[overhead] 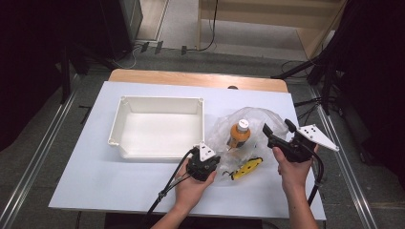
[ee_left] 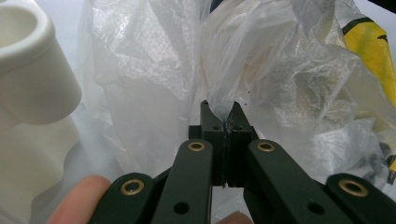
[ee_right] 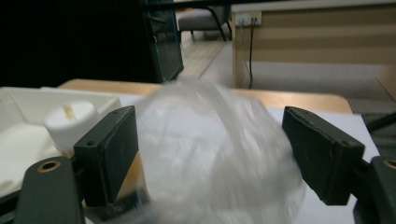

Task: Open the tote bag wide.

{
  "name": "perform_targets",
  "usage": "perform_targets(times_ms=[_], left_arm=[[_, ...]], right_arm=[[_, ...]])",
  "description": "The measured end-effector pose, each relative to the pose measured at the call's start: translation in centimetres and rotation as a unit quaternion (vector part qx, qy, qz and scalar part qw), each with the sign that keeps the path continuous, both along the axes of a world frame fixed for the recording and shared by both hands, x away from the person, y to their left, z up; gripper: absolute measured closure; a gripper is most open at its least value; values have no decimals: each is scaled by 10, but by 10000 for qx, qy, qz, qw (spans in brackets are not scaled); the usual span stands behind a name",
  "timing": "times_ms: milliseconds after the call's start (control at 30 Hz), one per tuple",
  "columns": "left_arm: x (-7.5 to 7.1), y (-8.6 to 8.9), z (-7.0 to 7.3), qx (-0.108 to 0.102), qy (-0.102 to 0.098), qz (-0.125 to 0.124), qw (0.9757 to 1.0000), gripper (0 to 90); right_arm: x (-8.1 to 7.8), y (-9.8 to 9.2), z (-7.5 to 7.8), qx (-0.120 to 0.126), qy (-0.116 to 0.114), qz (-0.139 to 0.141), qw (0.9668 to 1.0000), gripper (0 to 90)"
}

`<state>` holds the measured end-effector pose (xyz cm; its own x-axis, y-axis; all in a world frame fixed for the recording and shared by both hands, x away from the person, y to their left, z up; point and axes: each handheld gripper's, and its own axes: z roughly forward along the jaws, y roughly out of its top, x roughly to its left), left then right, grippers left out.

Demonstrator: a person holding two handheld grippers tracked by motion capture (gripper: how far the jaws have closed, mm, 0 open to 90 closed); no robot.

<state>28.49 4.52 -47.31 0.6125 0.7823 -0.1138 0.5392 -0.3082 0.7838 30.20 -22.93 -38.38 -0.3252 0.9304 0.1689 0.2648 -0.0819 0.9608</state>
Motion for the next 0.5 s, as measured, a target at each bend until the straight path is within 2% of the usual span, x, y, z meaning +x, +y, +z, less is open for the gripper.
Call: perform_targets(times_ms=[67, 133, 200, 233, 267, 300, 433, 500], left_arm=[[0, 0, 0, 2, 4, -7, 10000, 900], [0, 0, 0, -1, 18, -4, 10000, 900], [0, 1, 0, -2, 4, -20, 10000, 900], [0, 1, 0, -3, 9, -30, 10000, 900], [0, 2, 0, 1, 14, -39, 10000, 900], [0, 2, 0, -32, 9, -31, 10000, 900], [0, 3, 1, -74, 23, -41, 10000, 900], [0, 3, 1, -81, 29, -39, 10000, 900]], right_arm=[[5, 2, 6, 67, -78, -8, 9999, 242], [13, 5, 6, 69, -21, -102, 9999, 326], [23, 7, -2, -10, 205, -215, 9996, 438], [29, 8, -8, -82, 399, -229, 9989, 496], [39, 7, -21, -97, 767, -221, 9968, 593], [39, 7, -21, -97, 767, -221, 9968, 593], [49, 6, -45, -144, 1202, -179, 9925, 761], [52, 7, -53, -192, 1387, -149, 9900, 810]])
